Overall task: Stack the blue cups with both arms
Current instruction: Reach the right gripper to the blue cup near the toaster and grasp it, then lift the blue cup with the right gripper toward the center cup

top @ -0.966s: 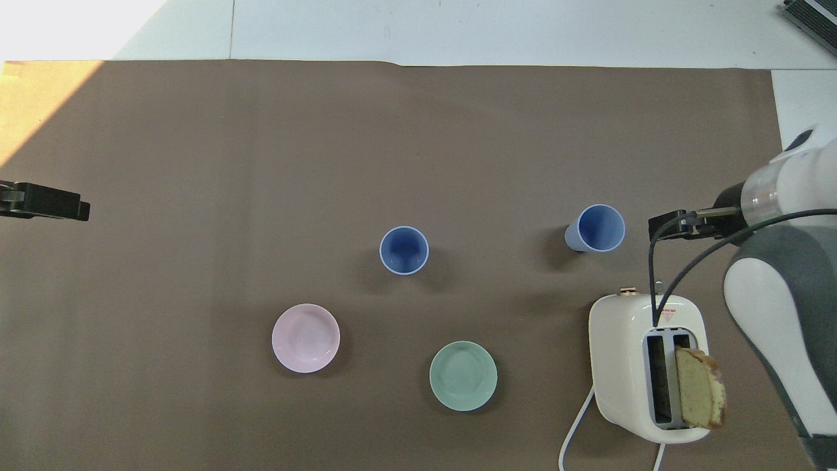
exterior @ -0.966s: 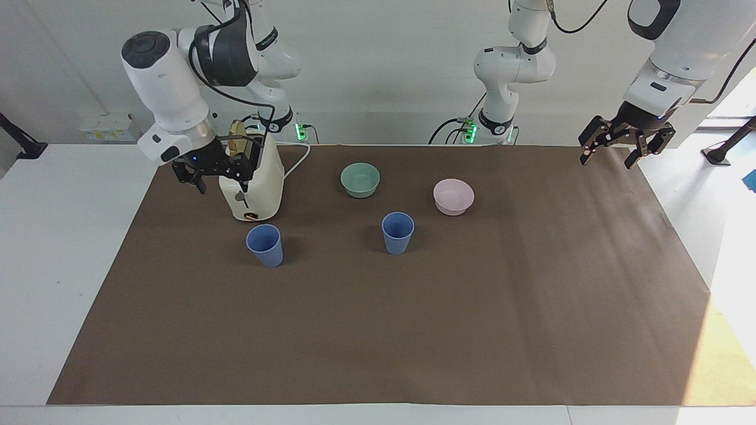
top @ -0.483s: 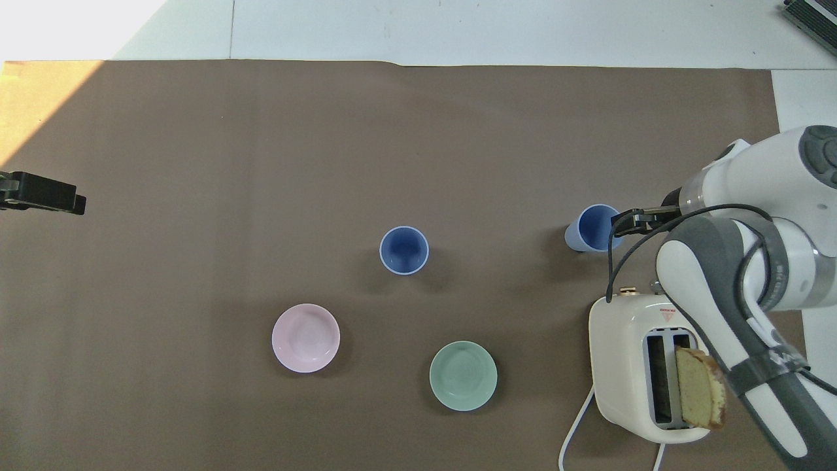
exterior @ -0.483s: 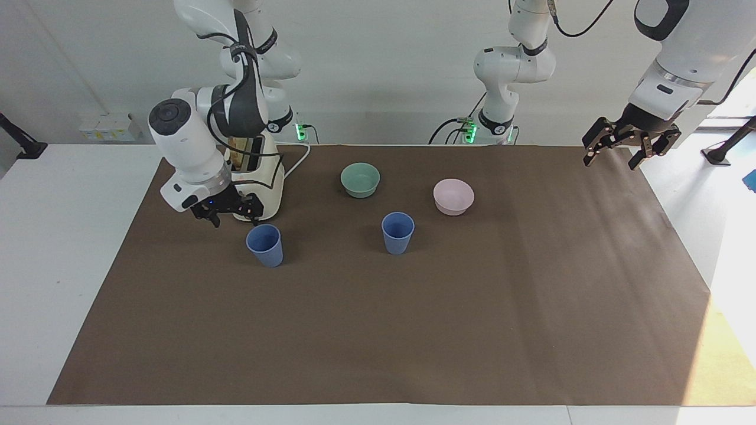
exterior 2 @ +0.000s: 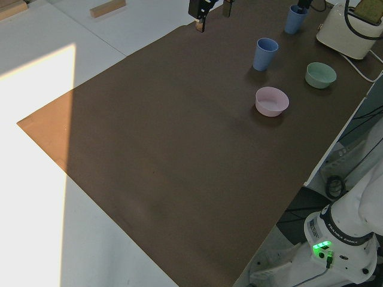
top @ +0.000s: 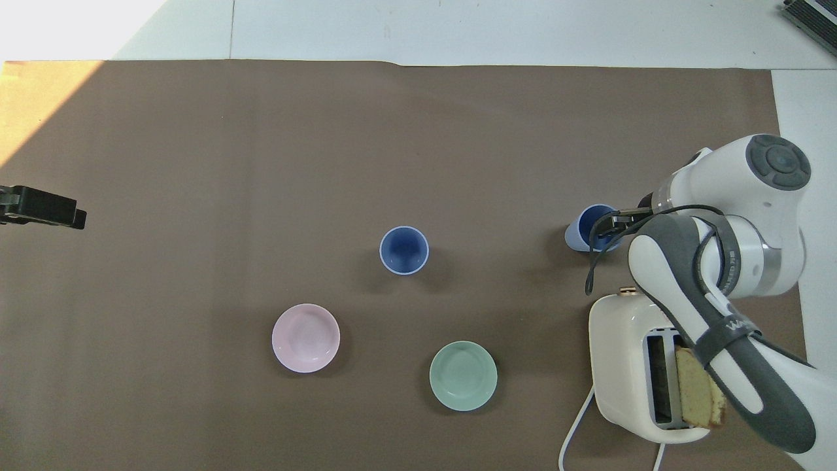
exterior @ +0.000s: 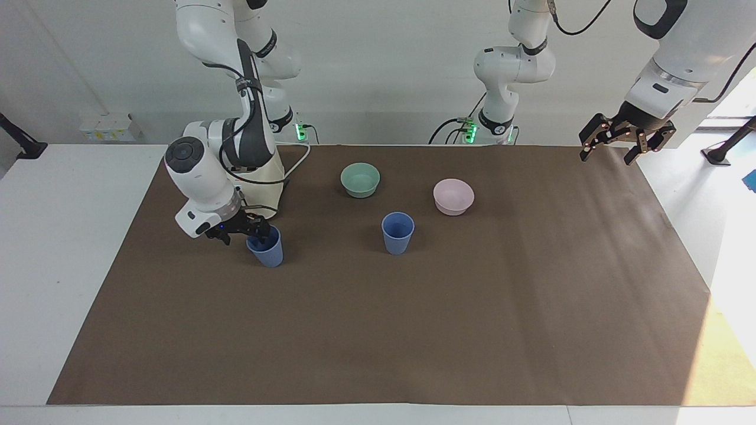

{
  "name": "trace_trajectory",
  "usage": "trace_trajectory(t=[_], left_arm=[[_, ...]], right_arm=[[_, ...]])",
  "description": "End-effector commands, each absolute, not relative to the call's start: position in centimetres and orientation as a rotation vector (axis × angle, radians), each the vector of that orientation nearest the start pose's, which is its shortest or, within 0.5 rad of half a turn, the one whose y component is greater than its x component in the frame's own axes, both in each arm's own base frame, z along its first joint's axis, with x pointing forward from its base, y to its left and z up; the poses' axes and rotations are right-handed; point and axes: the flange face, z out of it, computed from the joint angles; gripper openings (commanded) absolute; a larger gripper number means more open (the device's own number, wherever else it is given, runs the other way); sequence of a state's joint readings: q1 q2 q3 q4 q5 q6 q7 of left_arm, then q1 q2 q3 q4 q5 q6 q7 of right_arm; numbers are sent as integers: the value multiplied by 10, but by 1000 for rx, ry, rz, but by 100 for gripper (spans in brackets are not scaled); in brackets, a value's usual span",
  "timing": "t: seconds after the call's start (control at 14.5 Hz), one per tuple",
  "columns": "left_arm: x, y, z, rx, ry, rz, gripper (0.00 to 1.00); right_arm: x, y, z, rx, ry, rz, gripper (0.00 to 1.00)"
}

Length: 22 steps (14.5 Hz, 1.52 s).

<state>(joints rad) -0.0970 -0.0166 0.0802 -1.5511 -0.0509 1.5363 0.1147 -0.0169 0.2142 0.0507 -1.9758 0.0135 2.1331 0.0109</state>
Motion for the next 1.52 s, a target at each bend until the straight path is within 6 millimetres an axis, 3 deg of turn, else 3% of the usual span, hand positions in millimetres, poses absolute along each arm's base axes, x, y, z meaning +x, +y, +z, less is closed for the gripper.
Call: trace_trajectory(t=[0.0,0.48,0.69,1.03,1.45], left_arm=[[540,-9,642,-3154,222,-4,100],[544,-11,645,-3160,213,-17,100],[542,-10,645,-3160,215,-12,100],[542,-10,645,-3160,215,-14,100],[542,-10,645,-3160,213,-14,100]], right_arm=[[590,26,361,-3108,-20,77,0],[600,30,366,-3104,-15,83,0],[613,44,393,-3101,63,107,0],[618,123,477,-3097,222,105,0],[590,273,515,-3042,359,49,0]])
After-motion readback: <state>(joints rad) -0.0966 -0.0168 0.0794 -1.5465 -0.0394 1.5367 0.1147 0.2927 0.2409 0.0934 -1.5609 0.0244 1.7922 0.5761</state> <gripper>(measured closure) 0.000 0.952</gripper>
